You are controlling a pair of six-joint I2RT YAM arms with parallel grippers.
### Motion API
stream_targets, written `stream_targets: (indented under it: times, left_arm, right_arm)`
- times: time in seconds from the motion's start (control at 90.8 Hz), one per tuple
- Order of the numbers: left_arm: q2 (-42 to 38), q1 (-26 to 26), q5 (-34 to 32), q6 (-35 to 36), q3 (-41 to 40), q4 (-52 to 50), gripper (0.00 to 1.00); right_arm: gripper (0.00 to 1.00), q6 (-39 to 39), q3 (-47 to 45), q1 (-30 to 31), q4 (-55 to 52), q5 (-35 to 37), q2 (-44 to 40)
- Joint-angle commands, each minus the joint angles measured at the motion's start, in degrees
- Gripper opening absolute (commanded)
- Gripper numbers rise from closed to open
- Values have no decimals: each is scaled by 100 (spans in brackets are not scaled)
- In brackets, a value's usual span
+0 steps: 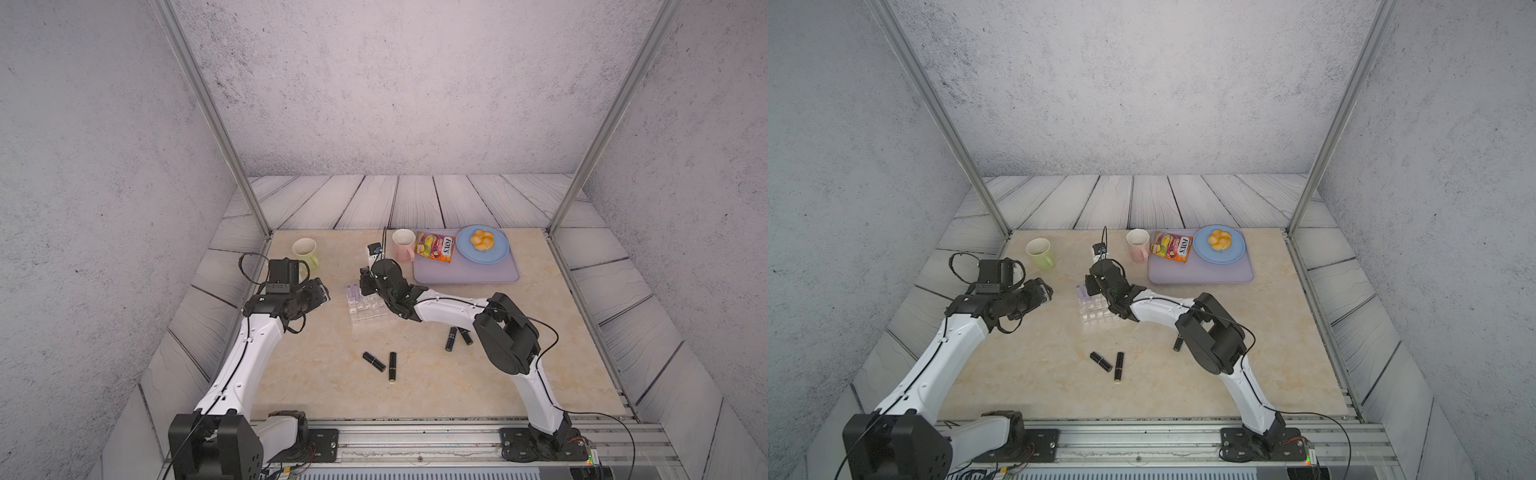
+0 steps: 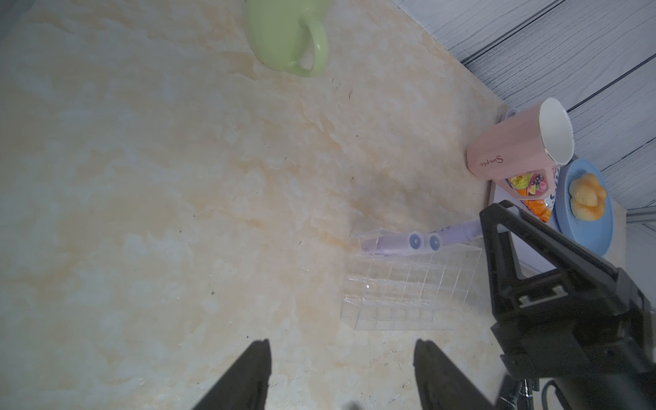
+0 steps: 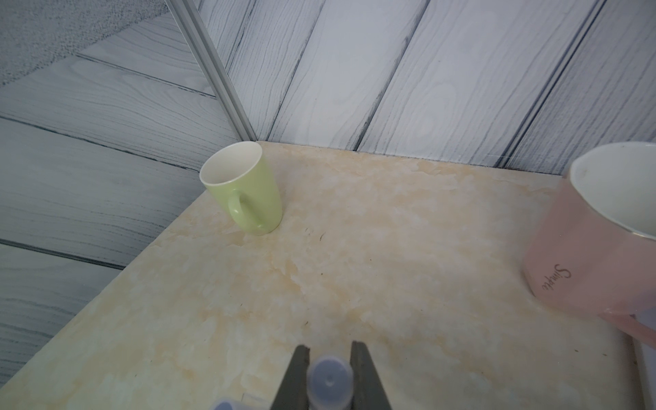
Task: Arrange the lipsticks in the organizer
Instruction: Place the lipstick in the storage box.
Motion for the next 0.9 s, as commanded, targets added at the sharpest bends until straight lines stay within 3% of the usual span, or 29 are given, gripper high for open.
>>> stream_targets:
  times: [0.0,0.55,0.892]
  left_arm:
    - [-18,48,9,-1,-81,49,70]
    - [-20,72,136,-25,-79,67,70]
    - [-10,71,139,-23,-97,85,69]
  right_arm:
    - [0,-9,-107,13,83,-61,-15]
    - [0,-307,-430,109,383,46,-487]
    - [0,-102,-303,103,255,-12,-147]
